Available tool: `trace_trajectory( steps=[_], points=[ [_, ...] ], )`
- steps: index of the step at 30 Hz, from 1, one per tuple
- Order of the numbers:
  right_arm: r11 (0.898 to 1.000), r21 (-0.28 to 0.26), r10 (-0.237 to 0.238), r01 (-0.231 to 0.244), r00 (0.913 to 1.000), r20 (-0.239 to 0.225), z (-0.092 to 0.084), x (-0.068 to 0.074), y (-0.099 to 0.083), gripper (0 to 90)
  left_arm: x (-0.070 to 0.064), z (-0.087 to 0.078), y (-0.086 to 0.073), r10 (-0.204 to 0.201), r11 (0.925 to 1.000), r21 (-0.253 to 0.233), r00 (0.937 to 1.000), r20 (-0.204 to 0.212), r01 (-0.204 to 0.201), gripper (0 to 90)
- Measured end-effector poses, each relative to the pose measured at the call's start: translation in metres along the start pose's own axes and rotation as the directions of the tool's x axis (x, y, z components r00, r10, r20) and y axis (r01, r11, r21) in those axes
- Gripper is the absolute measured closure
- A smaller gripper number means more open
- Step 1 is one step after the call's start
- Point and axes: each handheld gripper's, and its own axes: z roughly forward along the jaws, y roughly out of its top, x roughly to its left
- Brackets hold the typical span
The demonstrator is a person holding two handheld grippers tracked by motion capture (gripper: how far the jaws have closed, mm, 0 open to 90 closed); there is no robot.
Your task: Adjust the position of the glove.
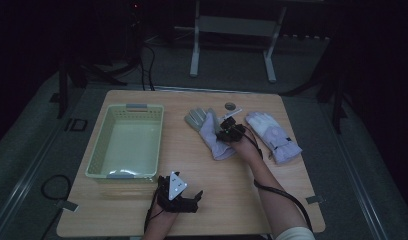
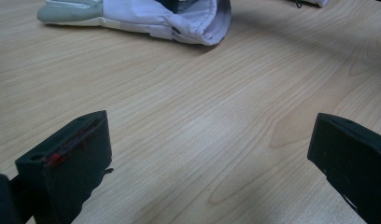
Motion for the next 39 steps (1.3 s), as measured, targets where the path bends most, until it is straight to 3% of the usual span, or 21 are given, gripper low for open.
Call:
trace_trajectory(
  steps=[3,8,11,12,15,19,24,28,29,32,34,39],
  points=[
    [1.0,-0.001,0.01,-0.01,0.9998,0.019,0.0,0.004,0.001,85.5,0.0,0.0,0.0,-0.001,1.0,0.001,1.0,0.001,0.001,0.0],
    [0.994,-0.038,0.108,-0.107,0.9937,0.029,-0.007,0.006,0.002,87.9,0.0,0.001,0.0,0.0,1.0,0.004,1.0,0.002,0.0,0.0],
    [0.99,-0.058,0.129,-0.126,0.9909,0.04,-0.013,0.008,0.003,88.0,0.0,0.0,0.0,-0.001,1.0,0.003,1.0,0.003,0.001,0.0],
    [0.982,-0.088,0.171,-0.167,0.9845,0.04,-0.022,0.009,0.004,88.0,0.0,0.0,0.0,0.0,1.0,0.004,1.0,0.003,0.0,0.0],
    [0.971,-0.129,0.211,-0.203,0.9759,0.054,-0.034,0.013,0.006,88.0,0.0,0.0,0.0,-0.001,1.0,0.003,1.0,0.002,0.001,0.0],
    [0.949,-0.161,0.284,-0.272,0.957,0.058,-0.049,0.019,0.006,88.0,0.0,0.0,0.0,-0.001,1.0,0.001,1.0,-0.002,0.001,0.0],
    [0.928,-0.198,0.338,-0.314,0.9357,0.1,-0.068,0.031,0.003,88.0,0.0,0.0,0.0,0.004,1.0,0.0,1.0,-0.004,-0.004,0.0],
    [0.914,-0.233,0.363,-0.331,0.9258,0.107,-0.086,0.041,-0.003,87.9,0.0,0.0,0.0,0.002,1.0,-0.001,1.0,-0.007,-0.002,0.0],
    [0.905,-0.245,0.38,-0.348,0.9204,0.094,-0.091,0.043,-0.005,87.9,0.0,0.0,0.0,0.002,1.0,0.0,1.0,-0.006,-0.002,0.0],
    [0.892,-0.275,0.397,-0.36,0.913,0.093,-0.101,0.05,-0.013,87.9,0.0,0.0,0.0,0.001,1.0,0.0,1.0,-0.006,-0.001,0.0],
    [0.878,-0.289,0.421,-0.381,0.9029,0.087,-0.106,0.053,-0.02,87.9,0.0,0.0,0.0,0.001,1.0,0.0,1.0,-0.008,-0.001,0.0],
    [0.861,-0.299,0.455,-0.411,0.8855,0.093,-0.105,0.062,-0.037,87.8,-0.001,0.0,0.0,0.001,1.0,0.0,0.9999,-0.01,-0.001,0.0]
  ],
)
